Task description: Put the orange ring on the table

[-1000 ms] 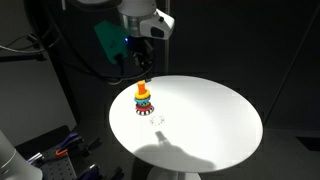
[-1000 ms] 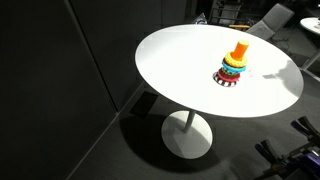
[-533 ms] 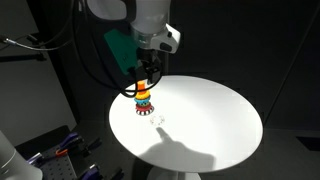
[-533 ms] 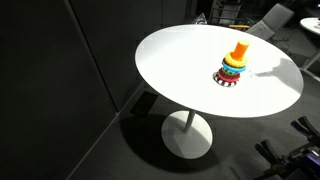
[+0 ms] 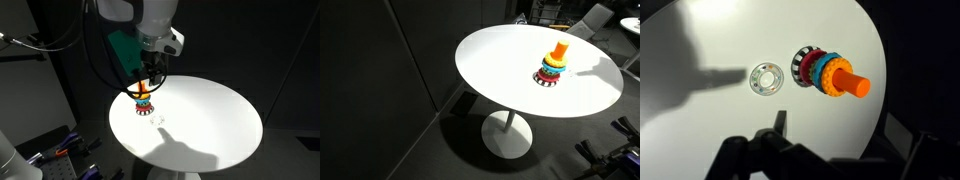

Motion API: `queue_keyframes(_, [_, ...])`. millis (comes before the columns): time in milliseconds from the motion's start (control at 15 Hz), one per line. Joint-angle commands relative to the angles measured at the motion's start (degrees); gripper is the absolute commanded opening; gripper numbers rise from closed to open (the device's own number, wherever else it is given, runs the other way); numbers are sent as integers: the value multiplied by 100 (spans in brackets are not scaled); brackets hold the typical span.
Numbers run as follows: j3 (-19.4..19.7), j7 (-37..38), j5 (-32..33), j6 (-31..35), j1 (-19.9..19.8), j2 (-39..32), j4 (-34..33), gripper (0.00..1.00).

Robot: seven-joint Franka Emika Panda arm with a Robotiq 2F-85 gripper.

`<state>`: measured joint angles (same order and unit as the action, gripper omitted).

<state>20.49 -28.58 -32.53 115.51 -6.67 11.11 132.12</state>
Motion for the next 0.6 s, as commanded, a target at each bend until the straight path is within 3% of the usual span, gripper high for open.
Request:
queue_keyframes(0, [-132, -16, -21, -27, -141, -14, -15, 100])
queue_keyframes(533, [-268, -193, -327, 341, -71, -330, 16, 100])
